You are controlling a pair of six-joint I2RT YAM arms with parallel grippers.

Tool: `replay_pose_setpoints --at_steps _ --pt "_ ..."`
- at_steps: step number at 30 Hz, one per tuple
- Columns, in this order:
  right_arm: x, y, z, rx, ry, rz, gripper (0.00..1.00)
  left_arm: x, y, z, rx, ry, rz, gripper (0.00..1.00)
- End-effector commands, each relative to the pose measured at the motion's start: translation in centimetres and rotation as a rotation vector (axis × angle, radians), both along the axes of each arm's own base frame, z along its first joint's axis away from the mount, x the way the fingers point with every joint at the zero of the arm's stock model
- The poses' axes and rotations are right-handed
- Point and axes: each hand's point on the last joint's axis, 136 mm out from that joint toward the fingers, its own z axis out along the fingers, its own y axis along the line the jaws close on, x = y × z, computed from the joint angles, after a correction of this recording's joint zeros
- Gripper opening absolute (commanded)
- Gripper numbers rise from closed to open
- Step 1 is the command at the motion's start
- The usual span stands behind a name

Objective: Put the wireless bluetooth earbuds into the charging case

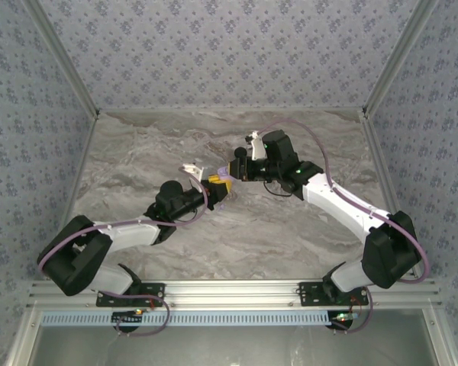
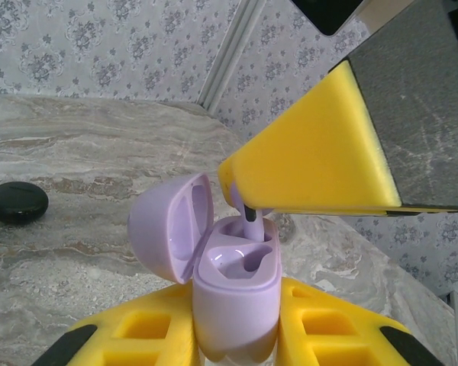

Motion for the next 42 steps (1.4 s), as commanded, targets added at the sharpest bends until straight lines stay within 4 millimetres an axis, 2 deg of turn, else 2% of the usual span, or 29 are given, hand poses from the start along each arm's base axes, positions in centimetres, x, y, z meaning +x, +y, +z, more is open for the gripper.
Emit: replay_pose_setpoints --at_steps 1,13,15,18,23,26,30,34,42 --pt "-0.7 0.1 -0.1 -0.028 0.005 0.026 0.24 -0.1 -0.4 3.7 -0.060 -0.081 -0.016 0.24" --pt "-0.4 -1.0 0.0 -0.095 -0.020 -0.010 0.35 -0.4 -0.2 3.4 -0.020 -0.089 -0.015 0.24" --pt "-0.4 -1.4 0.3 -0.106 -0.035 -0.026 0.41 -0.3 0.0 3.2 -0.008 -0.087 -0.006 0.24" --pt "0.0 -2.7 0.4 -0.149 -0.054 -0.089 0.50 -0.3 0.2 2.9 0.017 -0.083 0.005 0.24" --pt "0.7 -5.5 -0.3 -0.238 -0.067 -0.224 0.52 -0.4 0.9 2.5 0.070 -0.090 0.026 0.24" --pt "1.1 -7.4 -1.9 -0.316 -0.027 -0.308 0.55 -0.7 1.4 2.6 0.105 -0.104 0.036 0.24" --pt "1.0 -8.0 -4.9 -0.375 0.062 -0.327 0.55 -1.2 2.3 3.3 0.150 -0.130 0.050 0.24" --pt "0.6 -7.0 -7.8 -0.390 0.154 -0.293 0.55 -1.8 3.1 3.7 0.192 -0.147 0.058 0.25" --pt "-0.4 -3.3 -12.8 -0.404 0.317 -0.216 0.53 -2.8 4.4 4.3 0.246 -0.173 0.071 0.25"
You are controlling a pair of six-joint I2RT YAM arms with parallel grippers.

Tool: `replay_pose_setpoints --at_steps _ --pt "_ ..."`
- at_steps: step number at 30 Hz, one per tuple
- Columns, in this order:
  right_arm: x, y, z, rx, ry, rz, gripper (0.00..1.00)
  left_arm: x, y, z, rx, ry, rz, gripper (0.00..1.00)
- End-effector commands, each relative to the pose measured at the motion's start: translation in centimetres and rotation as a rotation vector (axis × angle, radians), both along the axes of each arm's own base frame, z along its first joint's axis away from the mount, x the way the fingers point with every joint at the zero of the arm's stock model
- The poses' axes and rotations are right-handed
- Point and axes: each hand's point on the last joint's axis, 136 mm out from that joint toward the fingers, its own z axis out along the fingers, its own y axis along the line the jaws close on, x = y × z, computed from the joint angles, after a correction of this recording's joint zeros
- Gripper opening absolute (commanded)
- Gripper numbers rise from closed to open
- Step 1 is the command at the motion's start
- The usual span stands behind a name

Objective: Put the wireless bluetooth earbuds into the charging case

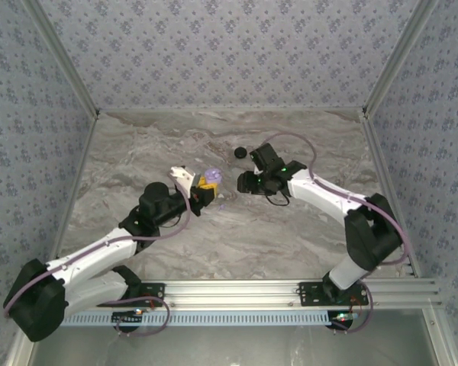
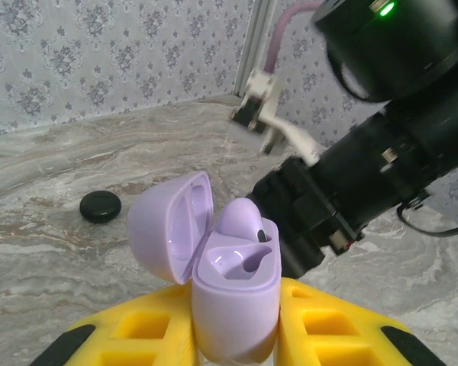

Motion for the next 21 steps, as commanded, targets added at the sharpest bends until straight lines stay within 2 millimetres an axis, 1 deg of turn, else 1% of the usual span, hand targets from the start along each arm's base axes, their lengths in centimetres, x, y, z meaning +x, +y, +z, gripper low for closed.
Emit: replay_pose_setpoints --at_steps 1,6,8,13,16,21 --pt "-1.0 2.1 -1.1 0.030 0.082 0.011 0.52 -0.2 0.4 1.6 0.026 -0.045 0.011 0.25" --pt "-1.8 4.1 -3.4 0.040 0.156 0.021 0.48 -0.6 1.1 1.7 0.031 -0.053 0.024 0.25" --pt "-1.4 5.3 -3.1 0.058 0.156 0.026 0.47 -0.7 1.3 1.8 0.032 -0.057 0.028 0.25" --pt "-1.9 7.1 -4.3 0.057 0.194 0.049 0.43 -0.9 1.5 1.8 0.029 -0.058 0.031 0.25" --pt "-2.0 7.7 -4.9 0.038 0.210 0.055 0.42 -0.9 1.5 1.8 0.027 -0.058 0.031 0.25" --pt "-2.0 7.9 -5.8 -0.012 0.225 0.048 0.40 -0.9 1.6 1.8 0.026 -0.057 0.035 0.25"
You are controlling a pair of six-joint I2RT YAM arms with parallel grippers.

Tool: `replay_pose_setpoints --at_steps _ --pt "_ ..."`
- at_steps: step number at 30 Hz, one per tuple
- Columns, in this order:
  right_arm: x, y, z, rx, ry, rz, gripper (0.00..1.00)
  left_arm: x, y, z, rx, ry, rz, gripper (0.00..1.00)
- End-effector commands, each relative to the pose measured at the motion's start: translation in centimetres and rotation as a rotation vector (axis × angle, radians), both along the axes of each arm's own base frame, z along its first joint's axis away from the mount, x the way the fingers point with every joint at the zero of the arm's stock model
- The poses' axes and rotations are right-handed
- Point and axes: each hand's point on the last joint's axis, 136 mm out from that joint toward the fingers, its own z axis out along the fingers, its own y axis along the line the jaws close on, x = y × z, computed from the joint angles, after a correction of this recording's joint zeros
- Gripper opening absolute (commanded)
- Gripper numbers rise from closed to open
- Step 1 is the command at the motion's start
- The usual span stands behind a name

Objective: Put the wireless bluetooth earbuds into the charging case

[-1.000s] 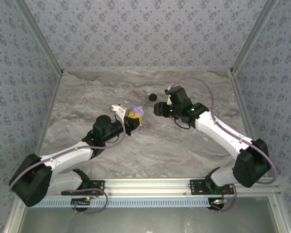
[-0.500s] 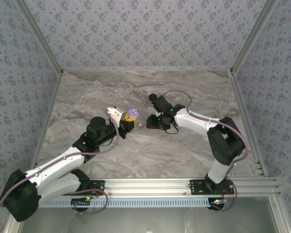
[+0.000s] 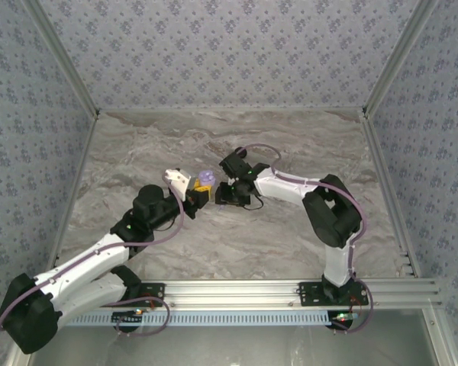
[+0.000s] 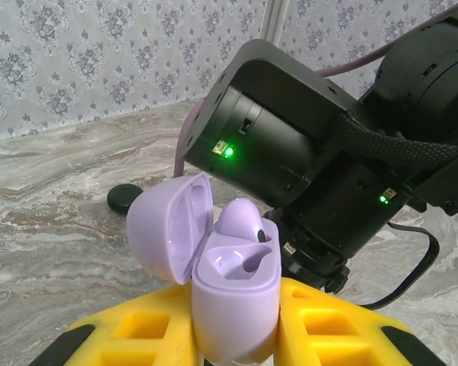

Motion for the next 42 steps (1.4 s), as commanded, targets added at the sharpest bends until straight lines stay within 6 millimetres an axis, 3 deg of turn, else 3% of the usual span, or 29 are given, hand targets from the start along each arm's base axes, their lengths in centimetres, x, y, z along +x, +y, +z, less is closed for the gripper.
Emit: replay_pose_setpoints --at_steps 1,21,27,35,42 --pt "-0.2 0.1 -0.6 -0.046 0.027 -0.014 0.39 -0.2 0.1 1.3 -0.015 -0.039 0.001 0.25" --pt "-0.3 -0.1 -3.5 -0.175 0.047 -0.002 0.36 -0.2 0.3 1.4 -0.034 -0.046 0.011 0.25" --pt "-0.4 -0.4 -4.3 -0.199 0.053 0.002 0.28 -0.2 0.3 1.4 -0.032 -0.047 0.013 0.25" --pt "-0.1 -1.2 -3.9 -0.213 0.032 0.024 0.20 -0.2 0.3 1.4 -0.030 -0.046 0.012 0.26" --pt "0.2 -3.6 -2.8 -0.222 -0.002 0.083 0.20 -0.2 0.4 1.3 -0.026 -0.043 0.014 0.26"
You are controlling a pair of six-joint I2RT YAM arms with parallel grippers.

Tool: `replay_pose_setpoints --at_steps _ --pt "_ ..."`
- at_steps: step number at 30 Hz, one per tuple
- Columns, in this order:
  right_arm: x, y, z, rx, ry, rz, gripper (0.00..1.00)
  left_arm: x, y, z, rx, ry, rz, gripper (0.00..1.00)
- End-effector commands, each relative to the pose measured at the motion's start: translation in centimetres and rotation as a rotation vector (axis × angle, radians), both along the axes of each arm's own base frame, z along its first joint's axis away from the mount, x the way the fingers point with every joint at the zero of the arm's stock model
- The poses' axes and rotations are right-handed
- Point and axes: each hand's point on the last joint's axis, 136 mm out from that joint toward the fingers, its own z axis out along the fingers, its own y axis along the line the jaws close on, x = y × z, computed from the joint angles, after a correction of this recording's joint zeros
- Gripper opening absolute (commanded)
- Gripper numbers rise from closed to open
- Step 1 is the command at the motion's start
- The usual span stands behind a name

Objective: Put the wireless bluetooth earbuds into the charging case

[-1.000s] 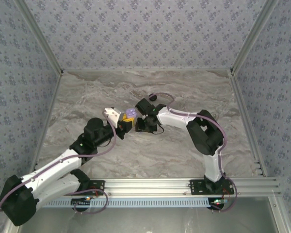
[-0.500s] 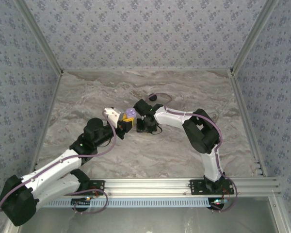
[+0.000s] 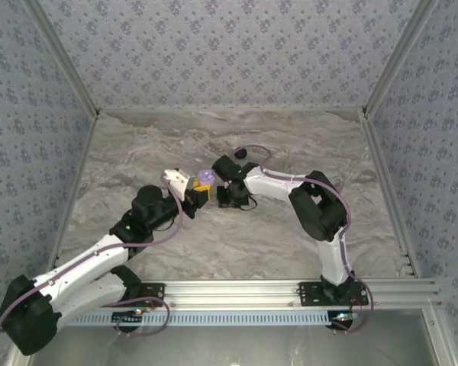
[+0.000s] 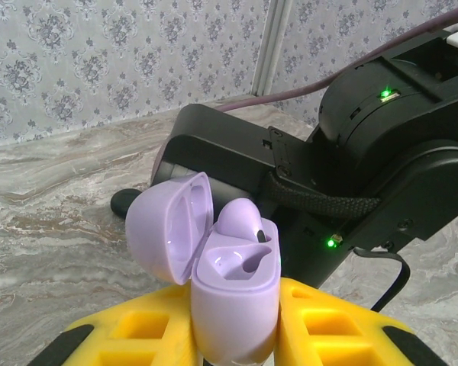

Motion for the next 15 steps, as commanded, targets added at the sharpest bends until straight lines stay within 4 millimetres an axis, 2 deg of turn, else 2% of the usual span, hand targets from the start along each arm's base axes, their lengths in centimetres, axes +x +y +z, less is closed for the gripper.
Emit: replay_pose_setpoints --at_steps 1,7,15 --pt "-0.2 -2.8 0.4 -0.058 -0.010 0.054 0.20 -0.2 0.2 0.8 -0.016 -0.030 0.006 0.26" --pt "-1.1 -5.9 0.9 -0.082 0.007 0.165 0.20 -0.2 0.1 0.8 -0.016 -0.030 0.006 0.26" --pt "-1.3 -8.1 0.1 -0.137 0.036 0.252 0.21 -0.1 0.1 0.8 -0.020 -0.027 0.005 0.26"
